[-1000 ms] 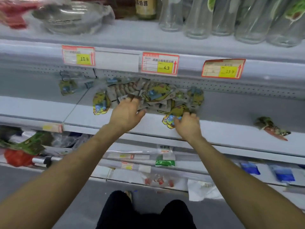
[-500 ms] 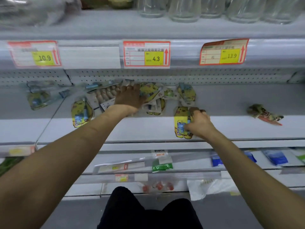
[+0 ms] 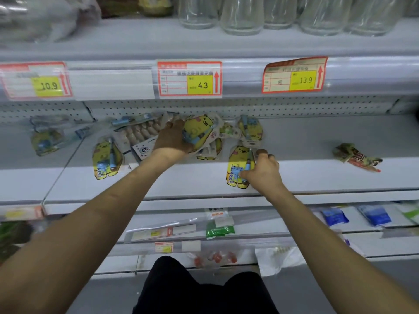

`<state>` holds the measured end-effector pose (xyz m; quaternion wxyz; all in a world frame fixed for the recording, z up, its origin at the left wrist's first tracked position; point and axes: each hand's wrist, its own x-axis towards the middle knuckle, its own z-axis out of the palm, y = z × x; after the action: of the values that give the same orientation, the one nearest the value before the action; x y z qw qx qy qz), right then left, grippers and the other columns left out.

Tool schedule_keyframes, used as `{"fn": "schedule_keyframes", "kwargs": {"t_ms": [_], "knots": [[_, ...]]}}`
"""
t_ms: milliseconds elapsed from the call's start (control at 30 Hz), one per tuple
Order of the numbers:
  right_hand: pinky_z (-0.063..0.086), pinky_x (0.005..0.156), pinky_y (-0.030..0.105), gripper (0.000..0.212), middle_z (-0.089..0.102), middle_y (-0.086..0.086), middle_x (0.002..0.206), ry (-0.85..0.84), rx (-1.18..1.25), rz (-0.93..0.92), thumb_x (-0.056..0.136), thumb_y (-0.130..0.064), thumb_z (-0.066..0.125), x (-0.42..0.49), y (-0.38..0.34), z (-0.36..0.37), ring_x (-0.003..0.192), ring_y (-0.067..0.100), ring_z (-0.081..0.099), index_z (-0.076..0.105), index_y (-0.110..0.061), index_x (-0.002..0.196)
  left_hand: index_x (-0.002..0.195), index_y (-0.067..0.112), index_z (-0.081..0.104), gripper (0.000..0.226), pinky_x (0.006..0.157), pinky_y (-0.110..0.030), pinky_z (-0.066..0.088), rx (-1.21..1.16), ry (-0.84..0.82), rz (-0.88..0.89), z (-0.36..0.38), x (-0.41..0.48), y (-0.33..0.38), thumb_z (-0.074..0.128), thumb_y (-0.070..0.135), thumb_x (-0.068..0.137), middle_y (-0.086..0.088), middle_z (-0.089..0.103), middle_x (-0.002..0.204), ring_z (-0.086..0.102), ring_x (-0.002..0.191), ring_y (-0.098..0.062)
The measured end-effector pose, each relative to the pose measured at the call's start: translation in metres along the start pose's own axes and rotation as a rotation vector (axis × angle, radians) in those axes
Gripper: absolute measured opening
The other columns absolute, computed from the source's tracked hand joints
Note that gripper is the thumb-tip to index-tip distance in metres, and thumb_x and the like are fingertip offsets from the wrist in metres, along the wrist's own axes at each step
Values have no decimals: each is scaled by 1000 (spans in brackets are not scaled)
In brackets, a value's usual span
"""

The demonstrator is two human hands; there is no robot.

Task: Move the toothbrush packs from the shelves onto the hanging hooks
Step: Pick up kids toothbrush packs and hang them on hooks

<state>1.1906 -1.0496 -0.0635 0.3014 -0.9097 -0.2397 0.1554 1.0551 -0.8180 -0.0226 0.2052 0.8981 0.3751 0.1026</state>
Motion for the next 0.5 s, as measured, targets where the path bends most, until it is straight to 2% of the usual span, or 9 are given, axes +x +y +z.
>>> {"fn": "schedule_keyframes", "kwargs": {"t_ms": [67, 133, 233, 300, 400, 500], "knots": [[44, 105, 43, 72, 47, 20, 137, 12, 42, 24, 80, -27, 90, 1, -6, 2, 134, 40, 41, 48, -5, 133, 151, 11, 45, 82, 104, -44, 51, -92, -17, -37, -1, -9, 0, 85, 28, 82, -16, 54, 149, 56, 132, -37], [41, 107, 43, 82, 45, 21, 139, 14, 45, 51, 79, -39, 91, 0, -12, 5, 136, 41, 38, 45, -3, 136, 151, 12, 48, 80, 105, -42, 51, -182, -16, -61, 0, -21, 0, 86, 24, 82, -11, 57, 149, 57, 133, -32], [39, 109, 44, 94, 43, 23, 142, 21, -60, 87, 77, -52, 89, -3, -20, 13, 137, 41, 35, 42, -1, 139, 134, 11, 60, 58, 86, -30, 51, -288, -8, -124, 2, -41, -2, 86, 21, 83, -5, 69, 127, 65, 113, -25], [40, 108, 43, 89, 43, 22, 142, 25, -118, 111, 77, -50, 89, -3, -28, 15, 136, 40, 35, 45, -3, 137, 125, 11, 61, 47, 79, -30, 50, -387, -13, -179, 4, -55, -3, 84, 18, 85, -2, 68, 115, 64, 102, -24], [43, 106, 45, 82, 40, 19, 140, -35, -91, 196, 75, -39, 93, 0, -39, 10, 135, 38, 34, 46, -7, 135, 120, 14, 60, 45, 91, -38, 57, -549, -37, -230, 9, -70, -4, 87, 14, 83, -7, 72, 117, 68, 107, -28], [49, 95, 47, 92, 36, 16, 138, -47, 14, 262, 68, -30, 99, 5, -41, 5, 128, 36, 34, 44, -10, 139, 123, 19, 60, 55, 100, -46, 57, -665, -60, -241, 13, -77, -6, 88, 13, 76, -1, 74, 119, 71, 109, -23]]}}
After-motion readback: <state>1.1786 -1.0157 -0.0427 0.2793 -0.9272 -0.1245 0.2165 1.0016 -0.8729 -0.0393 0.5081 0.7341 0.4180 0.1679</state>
